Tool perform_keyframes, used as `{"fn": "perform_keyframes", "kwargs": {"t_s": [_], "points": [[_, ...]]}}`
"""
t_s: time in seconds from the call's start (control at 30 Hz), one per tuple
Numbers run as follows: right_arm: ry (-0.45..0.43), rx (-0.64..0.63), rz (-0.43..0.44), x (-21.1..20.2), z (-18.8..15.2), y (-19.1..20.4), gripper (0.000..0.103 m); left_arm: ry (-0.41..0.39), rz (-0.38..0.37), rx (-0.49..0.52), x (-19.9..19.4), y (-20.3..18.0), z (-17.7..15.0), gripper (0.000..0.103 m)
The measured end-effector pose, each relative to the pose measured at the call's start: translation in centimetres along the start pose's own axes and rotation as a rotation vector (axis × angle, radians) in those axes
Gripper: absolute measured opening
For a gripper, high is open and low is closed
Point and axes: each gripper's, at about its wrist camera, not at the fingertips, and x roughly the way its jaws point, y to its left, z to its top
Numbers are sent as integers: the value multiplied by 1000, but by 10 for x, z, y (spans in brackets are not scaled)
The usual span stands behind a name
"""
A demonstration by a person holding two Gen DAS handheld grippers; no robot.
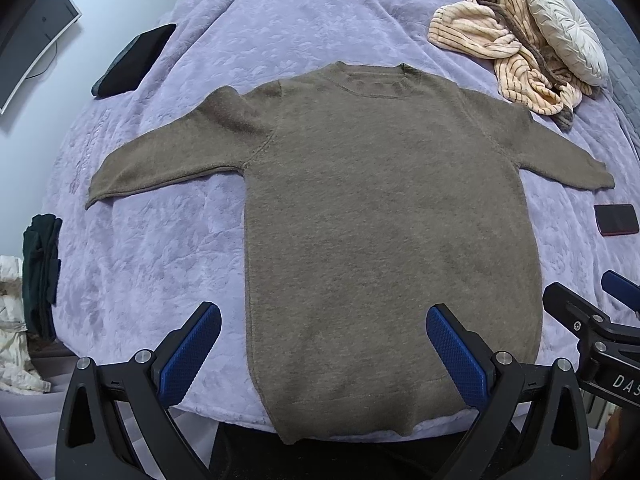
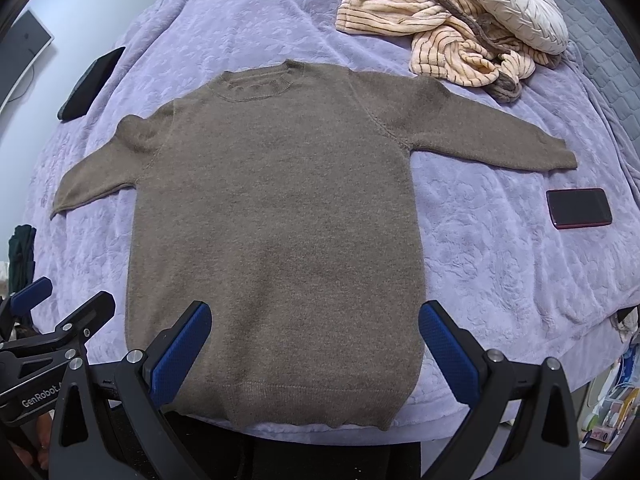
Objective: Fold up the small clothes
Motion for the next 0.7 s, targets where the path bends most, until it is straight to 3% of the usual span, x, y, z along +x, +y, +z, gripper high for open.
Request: {"fn": "perform_keyframes", "kwargs": {"t_s": [0.7], "points": [[18,-56,60,6,24,-27,103,17,52,-63,-8,-24,9,103]]}}
